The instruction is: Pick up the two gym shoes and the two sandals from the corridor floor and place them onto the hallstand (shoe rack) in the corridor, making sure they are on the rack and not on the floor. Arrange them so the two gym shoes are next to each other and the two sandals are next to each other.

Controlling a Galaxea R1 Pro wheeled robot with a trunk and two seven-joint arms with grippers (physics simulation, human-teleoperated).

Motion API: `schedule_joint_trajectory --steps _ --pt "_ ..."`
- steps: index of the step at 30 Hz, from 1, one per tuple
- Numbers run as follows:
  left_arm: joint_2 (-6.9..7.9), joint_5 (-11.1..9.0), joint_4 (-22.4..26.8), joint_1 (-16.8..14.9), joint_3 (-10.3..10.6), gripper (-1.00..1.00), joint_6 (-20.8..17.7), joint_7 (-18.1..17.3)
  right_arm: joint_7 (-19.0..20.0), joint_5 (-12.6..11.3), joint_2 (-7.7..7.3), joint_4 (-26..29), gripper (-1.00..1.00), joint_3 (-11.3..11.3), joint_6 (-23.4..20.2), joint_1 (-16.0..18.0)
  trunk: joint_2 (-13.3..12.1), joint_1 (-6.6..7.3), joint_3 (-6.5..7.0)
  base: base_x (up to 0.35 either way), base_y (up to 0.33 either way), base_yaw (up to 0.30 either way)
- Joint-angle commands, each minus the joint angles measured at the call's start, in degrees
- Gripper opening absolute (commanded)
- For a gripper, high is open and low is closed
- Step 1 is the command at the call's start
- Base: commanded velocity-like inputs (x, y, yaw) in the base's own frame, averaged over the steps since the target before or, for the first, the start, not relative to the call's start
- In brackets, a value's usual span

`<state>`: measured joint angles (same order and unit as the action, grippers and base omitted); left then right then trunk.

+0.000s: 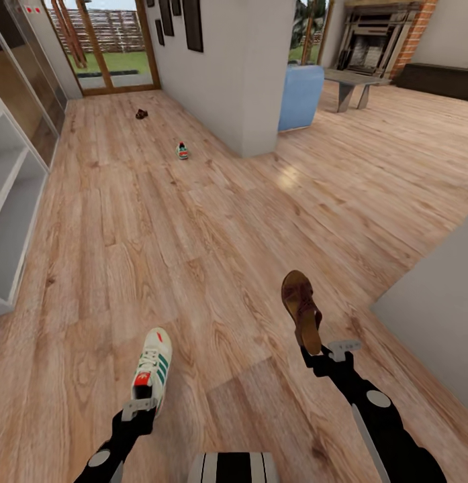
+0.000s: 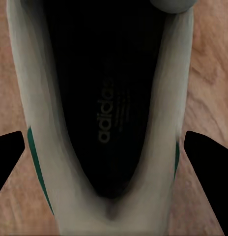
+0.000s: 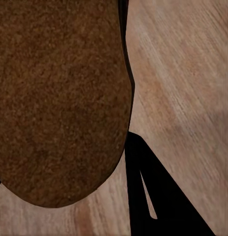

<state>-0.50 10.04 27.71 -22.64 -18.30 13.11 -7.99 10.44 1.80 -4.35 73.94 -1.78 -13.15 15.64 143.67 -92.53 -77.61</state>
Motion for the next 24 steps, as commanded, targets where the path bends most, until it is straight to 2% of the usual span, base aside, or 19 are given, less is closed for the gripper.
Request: schedule_joint_trajectory --steps 1,6,10,12,15,18,20,24 --pt "0.04 0.6 -0.1 0.5 -0.8 -1.00 1.3 -0.4 0.3 0.4 0.02 0.1 -1.00 -0.1 -0.3 0.0 0.0 0.03 0.28 0.000 0.000 -0.113" --pt "0.26 0.5 -0.5 4.4 -3.3 -1.00 7.6 -0.4 0.0 2.6 0.11 -0.1 -1.00 -1.2 0.7 -2.4 -0.1 0.16 1.81 0.000 0.000 -0.101" --pt "0.24 0.5 -0.4 6.3 -4.4 -1.00 8.9 -0.4 -1.7 3.1 0.30 -1.1 -1.00 -2.5 3.4 -5.6 -0.1 0.26 3.05 0.000 0.000 -0.090" --pt "0.24 0.5 -0.3 7.3 -5.0 -1.00 9.5 -0.4 -3.2 3.2 0.35 -2.8 -1.00 -2.9 6.5 -7.6 -0.1 0.32 3.67 0.000 0.000 -0.087" --pt "0.24 0.5 -0.2 8.2 -5.8 -1.00 10.7 -0.4 -5.4 3.2 0.44 -6.8 -1.00 -3.1 12.3 -9.8 -0.2 0.39 4.61 0.000 0.000 -0.086" --pt "0.24 0.6 -0.1 9.5 -6.3 -1.00 13.2 -0.4 -7.7 3.1 0.53 -14.0 -1.00 -3.2 21.2 -11.5 -0.2 0.47 5.54 0.000 0.000 -0.085" --pt "0.24 0.6 0.0 10.2 -6.3 -1.00 14.2 -0.4 -8.4 3.1 0.53 -17.1 -1.00 -3.2 24.7 -11.8 -0.3 0.52 6.16 0.000 0.000 -0.084" --pt "0.25 0.5 0.0 12.3 -6.5 -1.00 16.8 -0.4 -9.2 3.1 0.43 -27.5 -1.00 -3.3 35.7 -12.3 -0.3 0.62 7.40 0.000 0.000 -0.084"
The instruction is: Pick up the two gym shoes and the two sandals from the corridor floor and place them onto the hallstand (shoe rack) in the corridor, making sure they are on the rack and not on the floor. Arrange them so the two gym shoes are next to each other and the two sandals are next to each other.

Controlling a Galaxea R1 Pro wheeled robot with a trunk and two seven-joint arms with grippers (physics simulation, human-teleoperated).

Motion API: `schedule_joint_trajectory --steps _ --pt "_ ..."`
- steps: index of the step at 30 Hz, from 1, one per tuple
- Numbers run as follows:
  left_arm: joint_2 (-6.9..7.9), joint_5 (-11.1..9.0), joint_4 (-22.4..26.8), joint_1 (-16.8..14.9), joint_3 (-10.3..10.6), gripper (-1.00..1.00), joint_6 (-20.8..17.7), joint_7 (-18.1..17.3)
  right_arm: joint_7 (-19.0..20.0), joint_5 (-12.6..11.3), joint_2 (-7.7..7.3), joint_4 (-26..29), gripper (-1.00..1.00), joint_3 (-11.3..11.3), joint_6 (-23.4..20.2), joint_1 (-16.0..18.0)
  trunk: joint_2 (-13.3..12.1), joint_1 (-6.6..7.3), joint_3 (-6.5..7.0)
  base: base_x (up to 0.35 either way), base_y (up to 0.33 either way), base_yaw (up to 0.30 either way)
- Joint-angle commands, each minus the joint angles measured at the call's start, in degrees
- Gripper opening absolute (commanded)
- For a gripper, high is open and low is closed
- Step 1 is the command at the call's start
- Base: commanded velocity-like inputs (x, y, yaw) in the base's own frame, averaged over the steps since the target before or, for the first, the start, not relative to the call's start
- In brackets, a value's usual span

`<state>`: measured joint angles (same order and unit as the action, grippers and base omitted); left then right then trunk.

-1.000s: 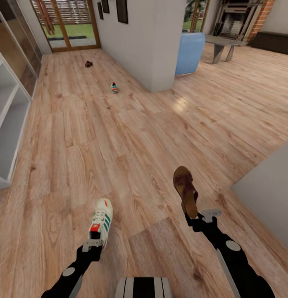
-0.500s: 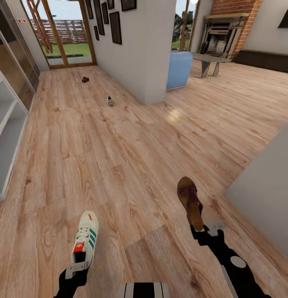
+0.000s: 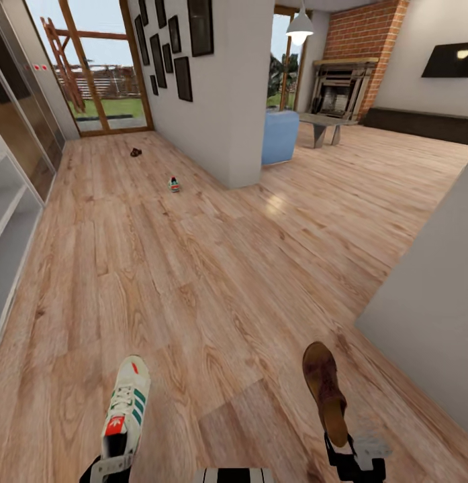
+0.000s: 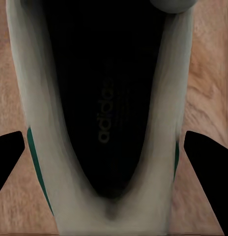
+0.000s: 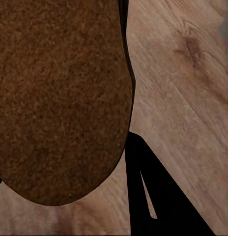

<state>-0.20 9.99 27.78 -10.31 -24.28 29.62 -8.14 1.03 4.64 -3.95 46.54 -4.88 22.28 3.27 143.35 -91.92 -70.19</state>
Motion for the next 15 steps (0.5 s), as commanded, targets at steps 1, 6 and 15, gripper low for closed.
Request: schedule_joint_trajectory --steps 1,6,15 --pt "-0.06 0.6 0.0 0.5 -0.5 -1.00 0.7 -0.3 0.1 0.2 0.04 -2.4 -1.00 -0.2 2.7 0.0 0.0 0.04 0.29 0.000 0.000 -0.084" --pt "-0.15 0.6 0.0 2.7 -0.4 -1.00 3.3 -0.3 -0.1 0.1 0.30 -9.5 -1.00 -0.2 8.9 -0.1 -0.1 0.17 1.84 0.000 0.000 -0.083" --pt "-0.21 0.6 -0.1 3.0 -0.4 -1.00 3.9 -0.3 0.0 0.0 0.44 -11.4 -1.00 -0.1 9.3 -0.1 -2.5 1.56 4.36 0.000 0.000 -0.066"
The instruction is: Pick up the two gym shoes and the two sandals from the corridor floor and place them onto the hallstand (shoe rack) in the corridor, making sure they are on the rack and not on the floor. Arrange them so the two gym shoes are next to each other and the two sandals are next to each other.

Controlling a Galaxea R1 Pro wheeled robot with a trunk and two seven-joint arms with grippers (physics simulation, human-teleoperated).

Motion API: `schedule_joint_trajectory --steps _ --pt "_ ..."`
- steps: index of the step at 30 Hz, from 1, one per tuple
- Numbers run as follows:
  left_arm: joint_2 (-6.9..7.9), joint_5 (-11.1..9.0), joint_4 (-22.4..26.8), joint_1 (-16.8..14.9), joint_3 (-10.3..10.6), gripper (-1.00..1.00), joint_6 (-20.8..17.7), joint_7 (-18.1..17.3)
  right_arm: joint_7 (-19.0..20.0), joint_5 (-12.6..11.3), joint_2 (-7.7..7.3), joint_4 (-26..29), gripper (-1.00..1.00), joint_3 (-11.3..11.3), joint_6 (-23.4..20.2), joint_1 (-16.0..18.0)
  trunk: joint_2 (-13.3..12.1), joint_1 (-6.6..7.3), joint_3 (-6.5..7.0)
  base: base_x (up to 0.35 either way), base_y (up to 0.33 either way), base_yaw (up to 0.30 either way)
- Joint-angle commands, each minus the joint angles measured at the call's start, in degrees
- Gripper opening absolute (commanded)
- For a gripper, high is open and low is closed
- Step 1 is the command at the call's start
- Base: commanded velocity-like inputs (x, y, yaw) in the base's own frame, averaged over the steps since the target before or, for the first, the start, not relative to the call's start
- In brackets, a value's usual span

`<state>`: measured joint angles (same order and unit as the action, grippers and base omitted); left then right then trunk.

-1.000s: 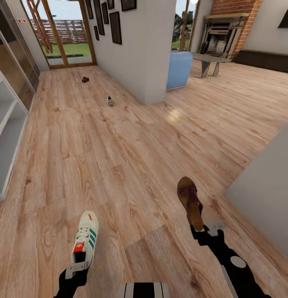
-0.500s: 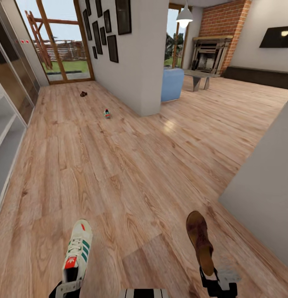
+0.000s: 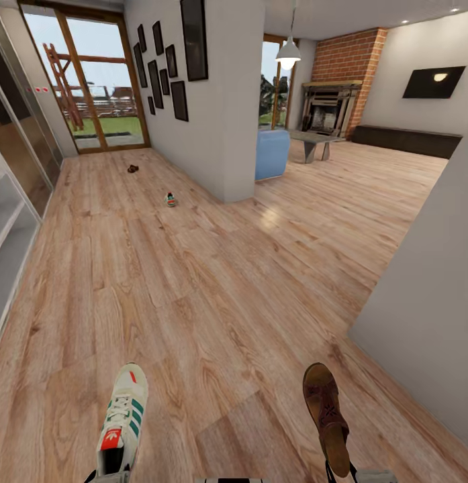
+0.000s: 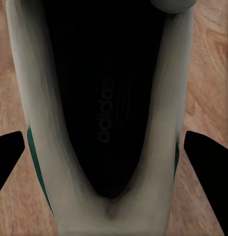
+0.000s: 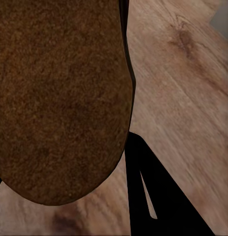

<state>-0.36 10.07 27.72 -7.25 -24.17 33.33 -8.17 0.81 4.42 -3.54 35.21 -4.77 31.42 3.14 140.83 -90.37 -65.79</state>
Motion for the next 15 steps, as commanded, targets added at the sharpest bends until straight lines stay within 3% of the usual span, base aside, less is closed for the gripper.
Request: schedule_joint_trajectory --steps 1,9,15 --pt "-0.06 0.6 0.0 0.0 -0.5 -1.00 0.2 -0.3 0.2 0.2 0.05 -0.3 -1.00 -0.2 0.1 0.0 -0.4 0.24 0.19 0.000 0.000 -0.015" --pt "-0.05 0.5 0.0 0.0 -0.5 -1.00 0.2 -0.3 0.2 0.2 0.10 -0.7 -1.00 -0.2 0.1 0.0 -3.2 1.77 1.53 0.000 0.000 0.003" --pt "-0.14 0.5 0.0 0.0 -0.5 -1.00 0.3 -0.4 0.2 0.2 0.12 -0.8 -1.00 -0.2 0.1 0.0 -3.2 1.77 1.53 0.000 0.000 0.221"
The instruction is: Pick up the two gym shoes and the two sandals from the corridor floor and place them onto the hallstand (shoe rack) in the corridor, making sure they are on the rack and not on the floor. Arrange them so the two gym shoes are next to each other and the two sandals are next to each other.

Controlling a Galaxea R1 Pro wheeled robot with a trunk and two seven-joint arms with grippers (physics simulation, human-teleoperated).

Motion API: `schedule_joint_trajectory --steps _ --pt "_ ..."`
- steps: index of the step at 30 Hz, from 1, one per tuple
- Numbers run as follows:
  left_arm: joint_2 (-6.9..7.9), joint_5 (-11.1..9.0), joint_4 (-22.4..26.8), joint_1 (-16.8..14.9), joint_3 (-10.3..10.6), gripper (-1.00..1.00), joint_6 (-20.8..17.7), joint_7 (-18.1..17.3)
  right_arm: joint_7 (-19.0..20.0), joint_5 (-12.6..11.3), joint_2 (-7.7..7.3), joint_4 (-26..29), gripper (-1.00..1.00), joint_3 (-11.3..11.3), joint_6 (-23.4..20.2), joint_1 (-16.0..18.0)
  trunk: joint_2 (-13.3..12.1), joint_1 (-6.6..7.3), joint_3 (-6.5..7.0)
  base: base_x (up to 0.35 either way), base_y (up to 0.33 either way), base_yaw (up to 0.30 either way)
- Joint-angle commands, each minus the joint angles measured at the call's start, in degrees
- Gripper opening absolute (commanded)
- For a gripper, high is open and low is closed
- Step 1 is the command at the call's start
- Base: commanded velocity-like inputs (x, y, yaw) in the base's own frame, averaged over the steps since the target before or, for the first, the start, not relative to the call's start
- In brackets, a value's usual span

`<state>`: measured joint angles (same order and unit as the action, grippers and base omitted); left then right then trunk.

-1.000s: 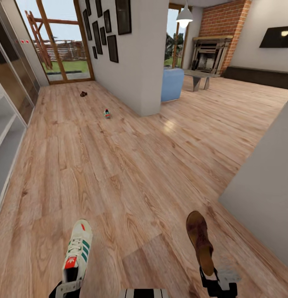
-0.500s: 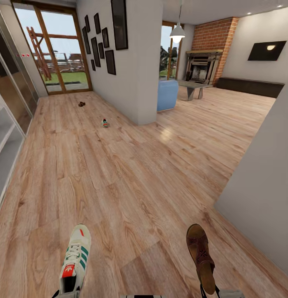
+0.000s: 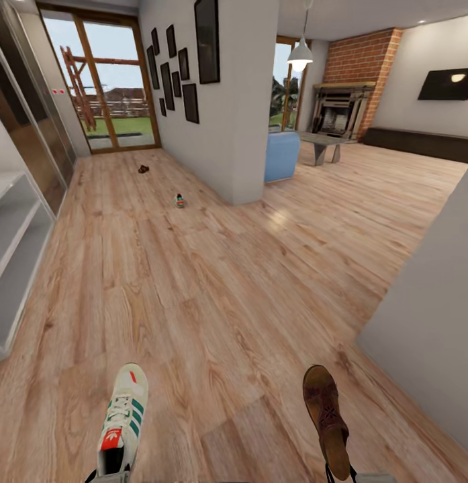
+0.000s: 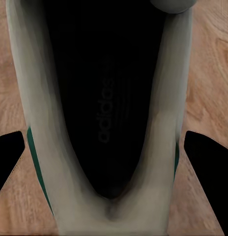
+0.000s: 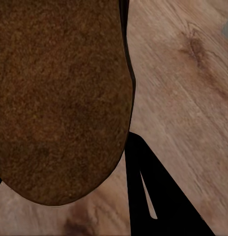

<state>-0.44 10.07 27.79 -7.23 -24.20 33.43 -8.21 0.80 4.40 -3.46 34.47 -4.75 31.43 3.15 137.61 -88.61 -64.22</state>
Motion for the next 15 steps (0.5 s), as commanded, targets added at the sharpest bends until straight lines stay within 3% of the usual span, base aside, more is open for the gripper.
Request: schedule_joint_trajectory --steps 1,6,15 --pt "-0.06 0.5 0.0 0.0 -0.5 -1.00 0.3 -0.3 0.2 0.2 0.03 0.0 -1.00 -0.3 0.1 0.0 0.0 0.01 -0.04 0.000 0.000 0.266" --pt "-0.08 0.5 0.0 0.0 -0.5 -1.00 1.0 -0.3 0.2 0.2 0.03 0.0 -1.00 -0.3 0.1 0.0 0.0 0.01 -0.04 -0.095 -0.066 0.270" --pt "-0.08 0.5 -0.1 0.0 -0.6 -1.00 2.4 -0.2 0.2 0.2 0.03 0.1 -1.00 -0.3 0.1 0.0 0.0 0.01 -0.04 -0.253 -0.154 0.273"
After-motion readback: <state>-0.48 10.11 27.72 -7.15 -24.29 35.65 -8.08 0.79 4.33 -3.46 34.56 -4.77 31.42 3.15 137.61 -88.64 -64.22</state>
